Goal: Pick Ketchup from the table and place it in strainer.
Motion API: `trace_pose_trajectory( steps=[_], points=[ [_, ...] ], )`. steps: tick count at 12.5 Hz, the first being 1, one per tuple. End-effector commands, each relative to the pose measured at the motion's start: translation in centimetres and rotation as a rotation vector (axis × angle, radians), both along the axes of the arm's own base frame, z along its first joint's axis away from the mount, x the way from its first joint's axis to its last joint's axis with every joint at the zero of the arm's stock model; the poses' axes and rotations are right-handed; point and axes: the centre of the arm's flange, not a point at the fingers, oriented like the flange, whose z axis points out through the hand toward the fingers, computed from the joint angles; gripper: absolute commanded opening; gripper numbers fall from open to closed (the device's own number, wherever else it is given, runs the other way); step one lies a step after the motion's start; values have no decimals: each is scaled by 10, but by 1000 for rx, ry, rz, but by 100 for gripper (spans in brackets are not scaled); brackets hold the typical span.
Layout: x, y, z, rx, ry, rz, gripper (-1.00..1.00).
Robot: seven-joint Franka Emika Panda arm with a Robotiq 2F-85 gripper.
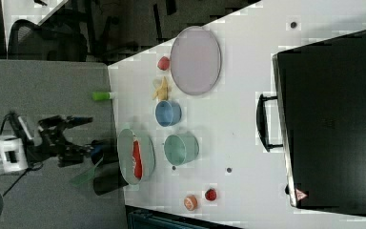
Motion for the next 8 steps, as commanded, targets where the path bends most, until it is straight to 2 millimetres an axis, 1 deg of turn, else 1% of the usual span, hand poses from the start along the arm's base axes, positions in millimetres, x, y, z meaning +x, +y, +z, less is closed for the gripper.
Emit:
trace_pose_trajectory(
  steps=[1,3,5,8],
  points=[
    [-4,-60,-16,9,77,-63,100],
    [-15,-71,-14,13,133,-88,100],
    [-18,-70,-9,17,127,-89,100],
    [-18,-72,-10,18,128,-92,100]
  ],
)
